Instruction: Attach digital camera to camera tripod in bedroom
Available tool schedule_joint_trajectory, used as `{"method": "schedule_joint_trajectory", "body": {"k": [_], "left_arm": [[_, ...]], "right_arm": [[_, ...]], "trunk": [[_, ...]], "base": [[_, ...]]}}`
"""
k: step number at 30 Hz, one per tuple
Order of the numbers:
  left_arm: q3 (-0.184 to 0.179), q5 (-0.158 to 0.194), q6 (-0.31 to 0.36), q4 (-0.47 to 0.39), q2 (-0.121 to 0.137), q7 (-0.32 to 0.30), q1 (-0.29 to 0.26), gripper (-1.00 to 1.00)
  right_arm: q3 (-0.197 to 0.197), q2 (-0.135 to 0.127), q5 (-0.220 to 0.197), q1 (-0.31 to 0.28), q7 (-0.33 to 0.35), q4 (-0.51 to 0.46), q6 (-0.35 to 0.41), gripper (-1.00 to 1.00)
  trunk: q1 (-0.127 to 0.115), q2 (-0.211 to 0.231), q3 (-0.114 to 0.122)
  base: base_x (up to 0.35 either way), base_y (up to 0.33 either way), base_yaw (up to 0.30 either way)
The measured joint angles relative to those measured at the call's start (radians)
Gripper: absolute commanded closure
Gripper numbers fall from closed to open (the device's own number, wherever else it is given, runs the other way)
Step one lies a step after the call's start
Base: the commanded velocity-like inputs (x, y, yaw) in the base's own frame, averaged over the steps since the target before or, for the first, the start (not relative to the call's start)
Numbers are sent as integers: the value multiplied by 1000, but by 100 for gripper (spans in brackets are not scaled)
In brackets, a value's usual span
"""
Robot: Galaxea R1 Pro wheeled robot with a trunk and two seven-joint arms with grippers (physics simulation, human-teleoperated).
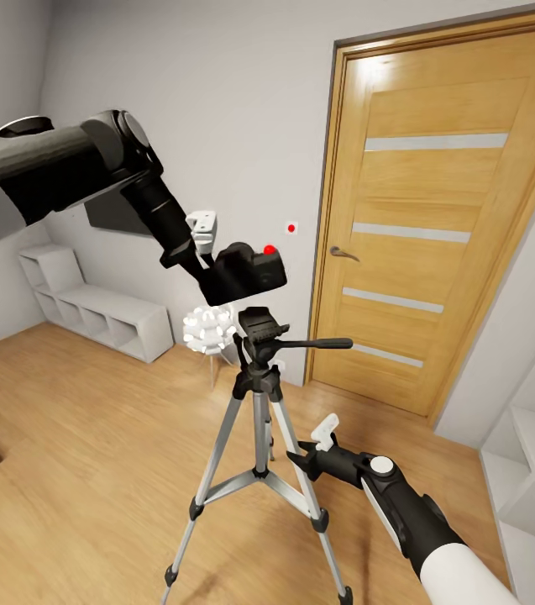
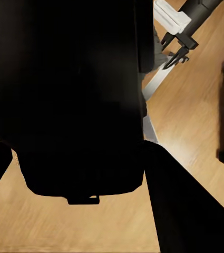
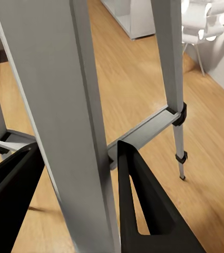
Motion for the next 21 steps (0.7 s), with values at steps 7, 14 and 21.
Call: {"method": "schedule_joint_trajectory", "body": {"k": [7, 14, 21], "left_arm": [[-58, 42, 12, 1, -10, 0, -32, 100], [-81, 65, 75, 7, -13, 0, -56, 100], [-85, 73, 154, 9, -18, 1, -64, 100]], "right_arm": [[0, 1, 0, 0, 0, 0, -1, 100], [0, 1, 0, 0, -1, 0, -1, 100], [1, 1, 0, 0, -2, 0, -1, 100]], "trunk": [[0, 0, 0], [0, 0, 0], [0, 0, 0]], "base": [[0, 0, 0], [0, 0, 0], [0, 0, 0]]}}
